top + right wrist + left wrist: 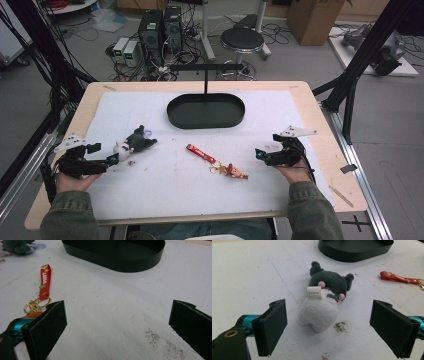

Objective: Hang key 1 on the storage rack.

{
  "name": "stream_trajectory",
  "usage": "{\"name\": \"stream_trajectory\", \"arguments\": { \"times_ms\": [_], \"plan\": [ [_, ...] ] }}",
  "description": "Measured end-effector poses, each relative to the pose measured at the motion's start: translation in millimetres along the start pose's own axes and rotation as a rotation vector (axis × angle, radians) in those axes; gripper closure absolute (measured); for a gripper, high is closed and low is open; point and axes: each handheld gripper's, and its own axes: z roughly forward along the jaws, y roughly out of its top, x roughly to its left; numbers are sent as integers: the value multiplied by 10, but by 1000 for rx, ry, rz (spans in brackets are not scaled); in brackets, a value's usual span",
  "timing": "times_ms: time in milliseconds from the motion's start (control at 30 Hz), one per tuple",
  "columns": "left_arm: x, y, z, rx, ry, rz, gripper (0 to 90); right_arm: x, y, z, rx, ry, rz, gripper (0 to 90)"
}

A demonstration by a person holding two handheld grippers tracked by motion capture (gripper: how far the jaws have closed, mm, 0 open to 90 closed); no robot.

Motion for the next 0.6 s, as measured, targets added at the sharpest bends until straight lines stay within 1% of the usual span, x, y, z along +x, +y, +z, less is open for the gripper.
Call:
{"name": "stream_trajectory", "arguments": {
  "times_ms": [67,167,200,267,333,367,400,433,500,533,600],
  "plan": [
    [-7,3,15,12,-10,13,146,23,7,18,11,4,-6,4],
    [-15,6,23,14,-11,16,146,46,42,31,12,7,-20,4],
    [-12,7,24,14,-11,16,146,56,60,26,13,10,-15,4],
    [-3,6,23,15,-10,13,146,72,116,8,8,-6,-14,4],
    [4,8,21,14,-9,12,146,97,191,-4,-5,0,-15,4],
    [4,8,21,14,-9,12,146,97,191,-4,-5,0,-15,4],
    [2,8,21,15,-9,11,146,138,264,2,-4,11,-23,4],
    [-1,8,21,16,-10,14,146,138,264,2,-4,11,-23,4],
    [-32,8,30,25,-27,26,147,198,343,65,18,35,-28,4],
    [-32,8,30,25,-27,26,147,198,343,65,18,35,-28,4],
    [-60,9,49,30,-32,34,147,235,380,131,44,47,-33,4]
  ]
}}
